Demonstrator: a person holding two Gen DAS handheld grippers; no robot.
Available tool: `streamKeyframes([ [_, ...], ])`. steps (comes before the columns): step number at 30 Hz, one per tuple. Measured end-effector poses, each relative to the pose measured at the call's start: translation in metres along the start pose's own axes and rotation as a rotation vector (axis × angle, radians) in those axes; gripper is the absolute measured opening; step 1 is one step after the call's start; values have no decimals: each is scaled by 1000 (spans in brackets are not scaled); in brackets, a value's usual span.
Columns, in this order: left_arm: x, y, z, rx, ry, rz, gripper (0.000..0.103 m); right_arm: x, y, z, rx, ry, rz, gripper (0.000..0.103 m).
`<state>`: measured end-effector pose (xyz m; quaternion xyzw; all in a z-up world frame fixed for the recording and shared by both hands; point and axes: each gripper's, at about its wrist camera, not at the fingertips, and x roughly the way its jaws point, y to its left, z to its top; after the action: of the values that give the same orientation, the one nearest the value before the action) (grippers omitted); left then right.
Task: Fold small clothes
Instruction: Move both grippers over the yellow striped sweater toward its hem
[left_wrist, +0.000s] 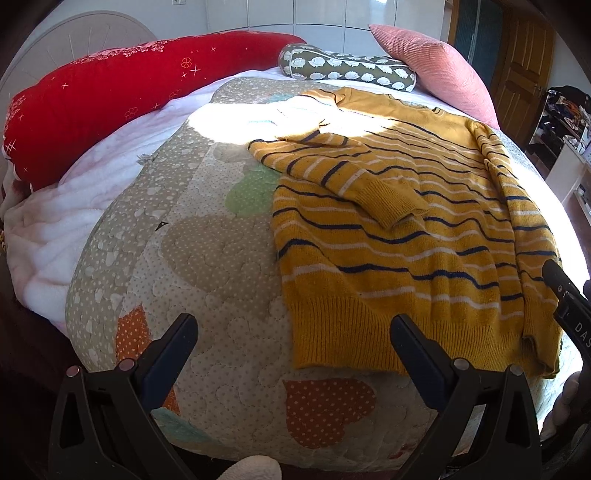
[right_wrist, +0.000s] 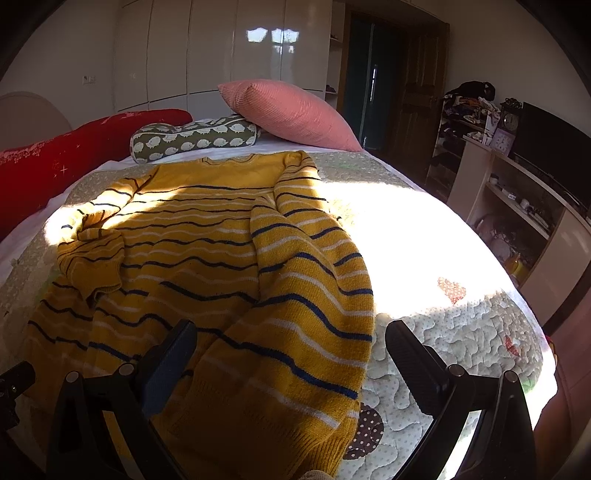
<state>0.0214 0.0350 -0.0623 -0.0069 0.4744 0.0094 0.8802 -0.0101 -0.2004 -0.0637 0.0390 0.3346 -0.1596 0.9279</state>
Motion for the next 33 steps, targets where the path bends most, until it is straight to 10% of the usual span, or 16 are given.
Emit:
streamKeyframes([
  [33, 27, 1, -31, 90, 113, -48, 103, 47, -24, -32, 112, 248, 173, 103],
])
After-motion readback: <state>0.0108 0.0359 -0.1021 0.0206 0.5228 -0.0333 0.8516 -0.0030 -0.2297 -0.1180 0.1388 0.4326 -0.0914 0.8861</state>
